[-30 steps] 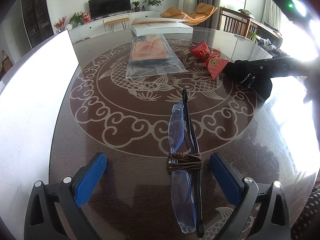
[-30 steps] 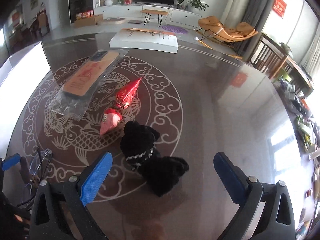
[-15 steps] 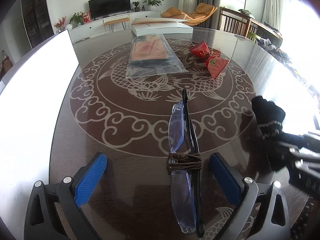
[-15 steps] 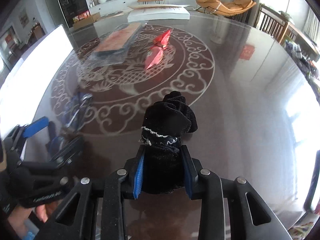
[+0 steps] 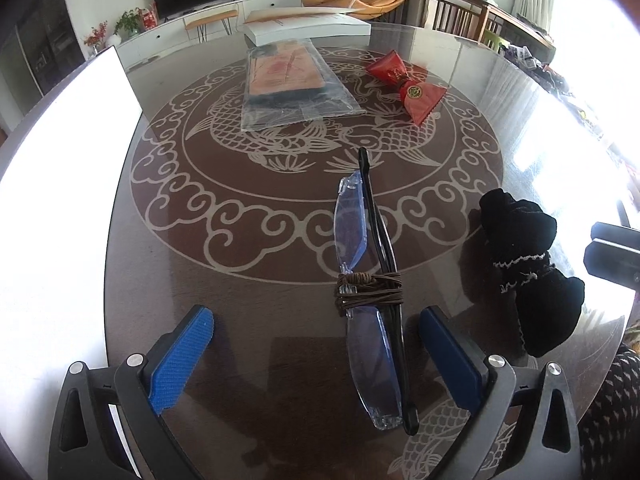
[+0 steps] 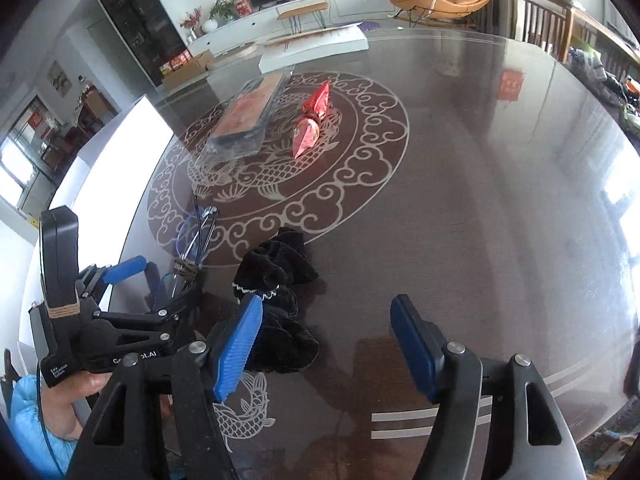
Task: Organize objects
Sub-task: 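Grasp the black velvet pouch with the right gripper while the left gripper holds the eyeglasses, then carry the eyeglasses and velvet pouch into the white organizer box and release both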
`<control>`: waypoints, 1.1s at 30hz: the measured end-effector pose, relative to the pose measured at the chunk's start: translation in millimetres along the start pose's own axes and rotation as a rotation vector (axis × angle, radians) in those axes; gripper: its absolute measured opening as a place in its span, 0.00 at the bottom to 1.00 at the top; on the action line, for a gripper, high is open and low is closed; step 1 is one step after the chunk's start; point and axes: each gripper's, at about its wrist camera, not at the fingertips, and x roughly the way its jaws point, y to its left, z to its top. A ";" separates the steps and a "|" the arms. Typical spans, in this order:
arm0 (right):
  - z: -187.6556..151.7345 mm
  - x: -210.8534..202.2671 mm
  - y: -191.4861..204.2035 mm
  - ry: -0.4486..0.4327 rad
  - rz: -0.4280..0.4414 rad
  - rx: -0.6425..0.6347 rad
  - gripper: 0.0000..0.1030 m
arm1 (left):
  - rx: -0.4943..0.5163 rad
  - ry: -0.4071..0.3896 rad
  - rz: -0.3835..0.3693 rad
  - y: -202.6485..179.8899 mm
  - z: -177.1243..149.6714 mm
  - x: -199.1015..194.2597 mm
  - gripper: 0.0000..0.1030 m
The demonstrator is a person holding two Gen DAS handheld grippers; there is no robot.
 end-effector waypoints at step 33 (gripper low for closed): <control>-5.6 -60.2 307.6 0.021 0.497 -0.456 0.39 | -0.405 -0.187 0.140 247.1 -82.9 -184.9 0.30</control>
